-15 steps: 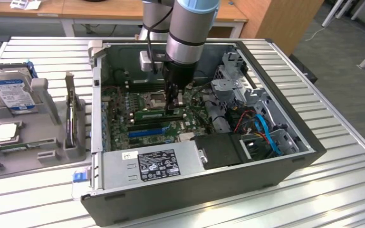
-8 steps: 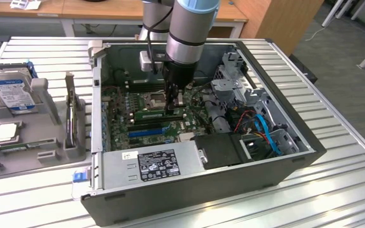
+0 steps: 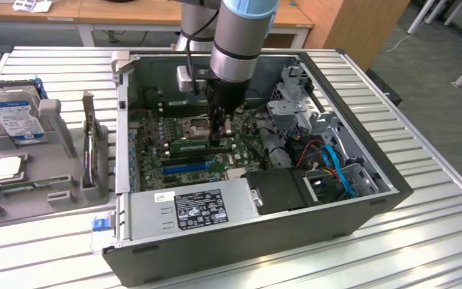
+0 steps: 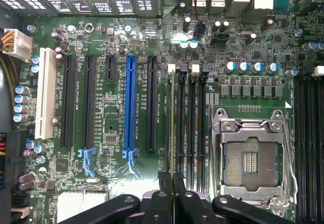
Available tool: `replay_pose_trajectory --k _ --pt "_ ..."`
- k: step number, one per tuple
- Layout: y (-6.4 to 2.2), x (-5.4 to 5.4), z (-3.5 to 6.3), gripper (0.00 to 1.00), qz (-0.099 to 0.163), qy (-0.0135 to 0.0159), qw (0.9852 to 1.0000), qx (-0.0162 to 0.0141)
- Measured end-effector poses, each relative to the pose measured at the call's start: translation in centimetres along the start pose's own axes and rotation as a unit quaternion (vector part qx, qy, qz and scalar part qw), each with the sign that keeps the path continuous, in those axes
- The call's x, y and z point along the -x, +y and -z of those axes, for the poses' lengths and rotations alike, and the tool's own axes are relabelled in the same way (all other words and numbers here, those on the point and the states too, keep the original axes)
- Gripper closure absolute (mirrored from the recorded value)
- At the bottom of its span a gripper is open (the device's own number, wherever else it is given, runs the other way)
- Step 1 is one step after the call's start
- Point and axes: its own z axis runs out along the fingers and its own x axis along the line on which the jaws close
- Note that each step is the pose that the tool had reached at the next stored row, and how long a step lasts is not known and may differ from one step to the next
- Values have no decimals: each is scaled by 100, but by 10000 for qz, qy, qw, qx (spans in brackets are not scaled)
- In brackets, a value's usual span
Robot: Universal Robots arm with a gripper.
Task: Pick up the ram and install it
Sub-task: 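Insert the ram into the slot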
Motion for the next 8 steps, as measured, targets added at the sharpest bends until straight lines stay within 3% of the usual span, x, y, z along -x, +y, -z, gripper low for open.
replay_pose_trajectory --k 8 --pt "-13 0 0 88 0 -1 10000 2"
